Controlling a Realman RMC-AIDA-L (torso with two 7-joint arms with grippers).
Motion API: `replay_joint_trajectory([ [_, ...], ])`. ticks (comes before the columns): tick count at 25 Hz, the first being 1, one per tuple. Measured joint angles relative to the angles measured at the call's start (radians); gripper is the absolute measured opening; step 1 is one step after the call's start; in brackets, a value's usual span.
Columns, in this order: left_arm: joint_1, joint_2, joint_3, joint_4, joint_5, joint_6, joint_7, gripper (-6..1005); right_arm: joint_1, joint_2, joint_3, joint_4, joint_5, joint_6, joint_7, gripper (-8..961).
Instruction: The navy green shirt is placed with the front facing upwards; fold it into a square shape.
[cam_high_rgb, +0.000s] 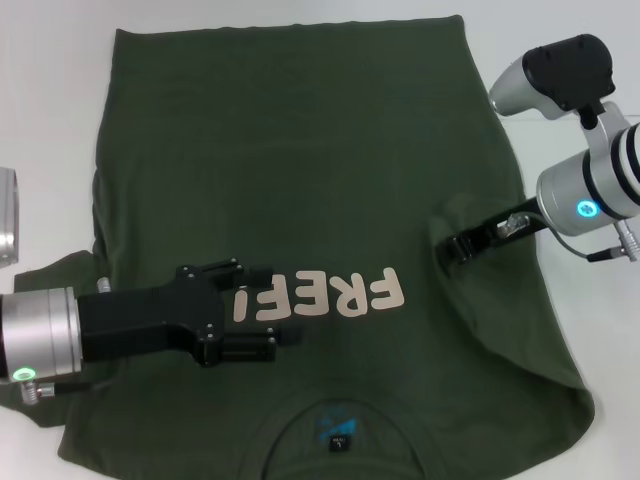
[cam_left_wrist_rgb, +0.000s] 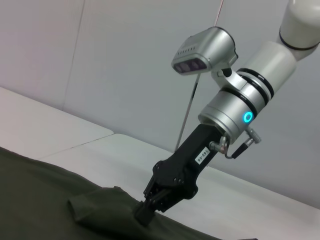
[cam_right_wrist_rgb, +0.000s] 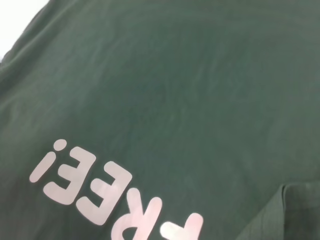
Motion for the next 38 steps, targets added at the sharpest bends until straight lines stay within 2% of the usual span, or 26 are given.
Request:
replay_joint_trajectory([
  [3, 0.0, 0.0, 0.0, 0.0, 0.0, 0.0, 0.0, 906, 0.001, 0.0, 0.0, 0.024, 0.024, 0.011, -0.014, 23],
  [11, 0.0, 0.0, 0.0, 0.0, 0.0, 0.0, 0.0, 906, -0.01, -0.006, 0.012, 0.014, 0.092, -0.008, -0.051, 149],
  [14, 0.002, 0.0, 0.0, 0.0, 0.0, 0.0, 0.0, 906, -0.021, -0.01, 0.045, -0.01, 0.123, -0.043, -0.089, 196],
  [18, 0.004, 0.0, -0.004, 0.0, 0.0, 0.0, -0.002, 906, -0.1, -0.007, 0.147, -0.13, 0.188, -0.141, -0.254, 356],
  [21, 0.004, 0.0, -0.018, 0.0, 0.0, -0.001, -0.011, 906, -0.191, -0.012, 0.23, -0.181, 0.34, -0.228, -0.449, 487],
  [25, 0.004, 0.0, -0.039, 0.0, 0.0, -0.009, -0.031, 906, -0.317, -0.016, 0.312, -0.182, 0.56, -0.356, -0.754, 690],
  [28, 0.004, 0.0, -0.044, 0.0, 0.0, -0.031, -0.059, 906, -0.386, -0.009, 0.341, -0.157, 0.633, -0.432, -0.934, 779],
  [30, 0.004, 0.001, -0.044, 0.002, 0.0, -0.049, -0.089, 906, -0.405, -0.012, 0.349, -0.117, 0.646, -0.495, -1.032, 839],
  [33, 0.003, 0.005, -0.045, 0.014, 0.001, -0.078, -0.144, 906, -0.419, -0.012, 0.352, -0.058, 0.61, -0.571, -1.166, 879],
  [38, 0.027, 0.007, -0.041, 0.083, 0.012, -0.123, -0.28, 906, -0.423, -0.008, 0.354, -0.021, 0.556, -0.572, -1.221, 919],
])
